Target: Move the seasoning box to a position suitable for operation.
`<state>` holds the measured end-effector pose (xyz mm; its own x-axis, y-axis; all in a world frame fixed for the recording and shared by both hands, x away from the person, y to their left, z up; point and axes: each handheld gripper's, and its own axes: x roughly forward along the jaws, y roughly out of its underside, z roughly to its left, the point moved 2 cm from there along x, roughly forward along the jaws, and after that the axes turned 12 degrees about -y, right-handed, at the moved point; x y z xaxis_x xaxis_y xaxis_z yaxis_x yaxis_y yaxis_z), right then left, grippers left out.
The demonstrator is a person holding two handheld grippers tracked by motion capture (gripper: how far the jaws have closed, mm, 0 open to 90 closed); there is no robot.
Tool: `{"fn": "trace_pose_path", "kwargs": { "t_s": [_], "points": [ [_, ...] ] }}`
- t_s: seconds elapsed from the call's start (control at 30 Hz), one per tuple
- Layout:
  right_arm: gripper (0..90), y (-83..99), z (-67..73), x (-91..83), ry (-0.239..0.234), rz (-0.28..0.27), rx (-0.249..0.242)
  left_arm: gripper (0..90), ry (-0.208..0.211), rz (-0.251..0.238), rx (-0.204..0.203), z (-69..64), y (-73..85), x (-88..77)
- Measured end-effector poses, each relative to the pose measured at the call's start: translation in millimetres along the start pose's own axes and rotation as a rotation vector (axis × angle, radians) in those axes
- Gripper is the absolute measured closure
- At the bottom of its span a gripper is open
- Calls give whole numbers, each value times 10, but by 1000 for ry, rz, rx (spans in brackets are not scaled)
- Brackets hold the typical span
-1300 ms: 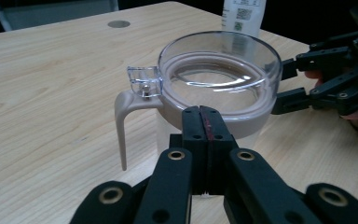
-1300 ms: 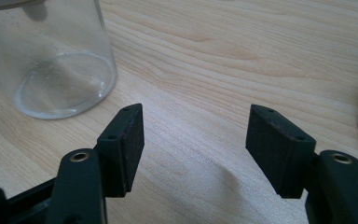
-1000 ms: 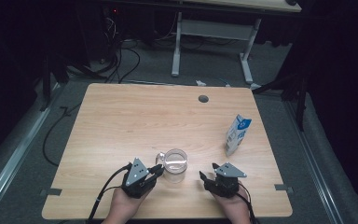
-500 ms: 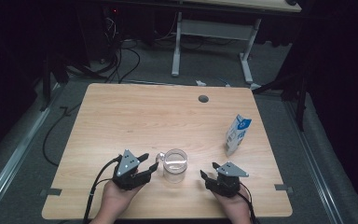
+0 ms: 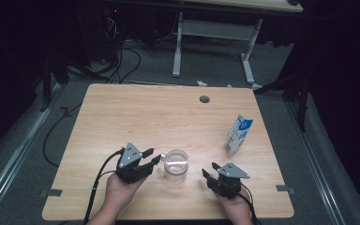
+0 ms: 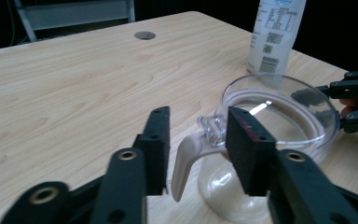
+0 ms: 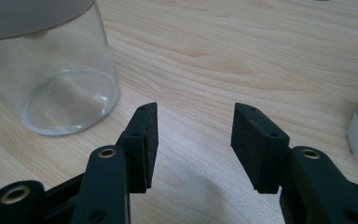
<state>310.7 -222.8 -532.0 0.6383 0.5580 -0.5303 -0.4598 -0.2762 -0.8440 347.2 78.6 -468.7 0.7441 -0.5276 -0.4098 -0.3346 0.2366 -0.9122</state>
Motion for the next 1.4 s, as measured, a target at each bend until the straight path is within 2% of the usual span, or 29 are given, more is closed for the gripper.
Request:
{"fn": "trace_pose_path", "kwargs": {
  "t_s": [0.1,0.13,0.2,0.33,0.47,0.57,0.6,0.63,0.7,0.77,0.8,0.87,0.9,1.03,1.27,1.4],
  "points": [
    [521,-7,11,3,2,3,-2,744,21,-4,-17,-3,-43,32],
    [521,-7,11,3,2,3,-2,744,28,-8,-19,-8,-56,43],
    [532,-13,29,12,3,3,-4,807,20,-7,-4,-34,-81,73],
    [533,-60,72,21,-15,-8,-24,869,8,-3,8,-61,-75,105],
    [543,-146,68,47,-34,-8,-37,883,-16,-7,26,-76,-63,127],
    [565,-257,39,80,-47,-27,-6,895,-24,-8,30,-75,-59,138],
    [576,-292,25,97,-56,-36,-15,897,-26,-8,28,-73,-57,145],
    [575,-370,6,149,-47,-30,-19,897,-26,-5,26,-76,-53,158],
    [575,-403,1,176,-46,-31,-24,896,-21,-6,29,-80,-51,164],
    [588,-445,-9,211,-23,-35,-28,896,-21,-4,30,-88,-55,166],
    [597,-441,-10,232,-37,-50,-6,896,-25,-5,32,-92,-55,167],
    [598,-433,-4,249,-52,-39,-7,895,-36,-10,38,-108,-52,173],
    [601,-411,44,250,-46,-22,-33,896,-45,-12,41,-120,-51,175],
    [623,-347,130,215,-63,-15,-48,899,-40,-17,45,-150,-45,172],
    [682,-352,152,190,-65,-29,-63,900,-54,-23,47,-184,-35,170],
    [762,-354,162,175,-73,-39,-68,900,-59,-23,46,-173,-32,161]
  ]
}}
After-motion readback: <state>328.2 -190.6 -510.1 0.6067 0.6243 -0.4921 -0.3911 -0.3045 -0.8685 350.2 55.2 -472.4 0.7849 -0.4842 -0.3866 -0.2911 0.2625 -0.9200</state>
